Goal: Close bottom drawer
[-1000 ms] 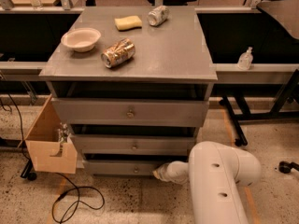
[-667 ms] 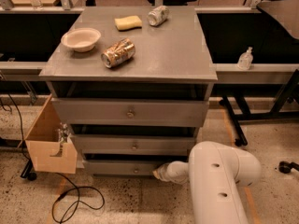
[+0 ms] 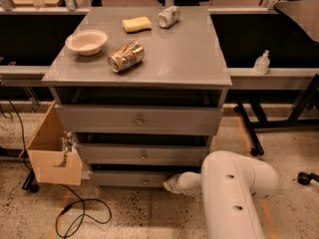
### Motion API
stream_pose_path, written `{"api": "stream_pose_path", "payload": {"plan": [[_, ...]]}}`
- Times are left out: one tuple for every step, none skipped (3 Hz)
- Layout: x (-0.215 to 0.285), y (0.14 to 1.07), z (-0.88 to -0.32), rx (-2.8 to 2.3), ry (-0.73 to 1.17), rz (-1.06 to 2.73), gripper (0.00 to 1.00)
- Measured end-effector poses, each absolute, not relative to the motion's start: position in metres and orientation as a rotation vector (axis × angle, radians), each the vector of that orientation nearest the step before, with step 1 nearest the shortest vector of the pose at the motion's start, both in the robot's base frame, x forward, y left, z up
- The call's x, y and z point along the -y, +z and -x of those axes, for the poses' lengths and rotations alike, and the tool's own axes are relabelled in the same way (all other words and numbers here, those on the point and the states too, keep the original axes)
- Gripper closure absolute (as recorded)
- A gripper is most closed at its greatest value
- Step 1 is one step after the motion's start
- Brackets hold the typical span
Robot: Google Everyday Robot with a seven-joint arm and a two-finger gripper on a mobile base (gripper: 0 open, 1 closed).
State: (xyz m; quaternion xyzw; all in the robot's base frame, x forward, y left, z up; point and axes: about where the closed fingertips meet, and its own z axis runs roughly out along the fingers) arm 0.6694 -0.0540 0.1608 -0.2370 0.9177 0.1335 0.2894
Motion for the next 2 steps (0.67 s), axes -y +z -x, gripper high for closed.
{"api": "stream_pose_path", "payload": {"plan": [[0.059, 0.176, -0.616, -2.500, 0.488, 0.739, 1.00], [0.064, 0.187, -0.581, -2.529, 0.583, 0.805, 1.00]]}}
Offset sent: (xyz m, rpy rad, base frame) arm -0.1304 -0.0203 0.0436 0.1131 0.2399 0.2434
